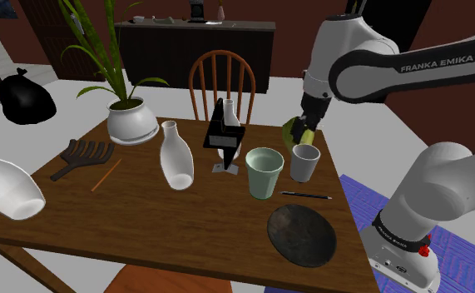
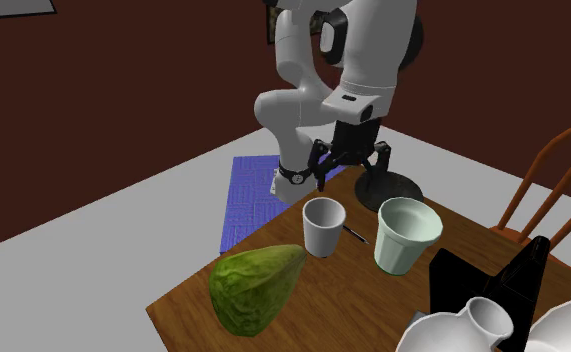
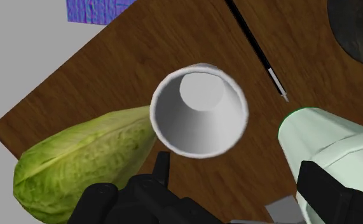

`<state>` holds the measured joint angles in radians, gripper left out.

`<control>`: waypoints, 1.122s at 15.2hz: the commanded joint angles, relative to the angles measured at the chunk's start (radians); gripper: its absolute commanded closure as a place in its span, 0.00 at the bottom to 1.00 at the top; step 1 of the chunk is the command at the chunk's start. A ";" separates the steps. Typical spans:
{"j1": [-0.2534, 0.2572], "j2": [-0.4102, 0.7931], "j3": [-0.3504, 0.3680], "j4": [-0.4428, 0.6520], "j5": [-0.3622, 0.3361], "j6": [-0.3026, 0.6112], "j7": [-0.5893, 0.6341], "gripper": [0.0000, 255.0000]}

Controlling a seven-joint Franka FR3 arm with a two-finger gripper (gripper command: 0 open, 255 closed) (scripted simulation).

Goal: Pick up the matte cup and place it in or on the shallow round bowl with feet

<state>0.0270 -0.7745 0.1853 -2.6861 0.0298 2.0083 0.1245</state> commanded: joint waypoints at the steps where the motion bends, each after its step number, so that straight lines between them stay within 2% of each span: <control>1: 0.006 0.013 0.028 -0.049 0.012 0.054 0.038 0.00; 5: 0.011 0.064 0.076 -0.126 0.029 0.167 0.098 0.00; 12: -0.001 0.137 0.088 -0.181 0.025 0.295 0.104 0.00; 17: -0.003 0.144 0.090 -0.185 0.025 0.306 0.105 0.00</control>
<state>0.0218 -0.6577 0.2699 -2.8462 0.0556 2.3241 0.2301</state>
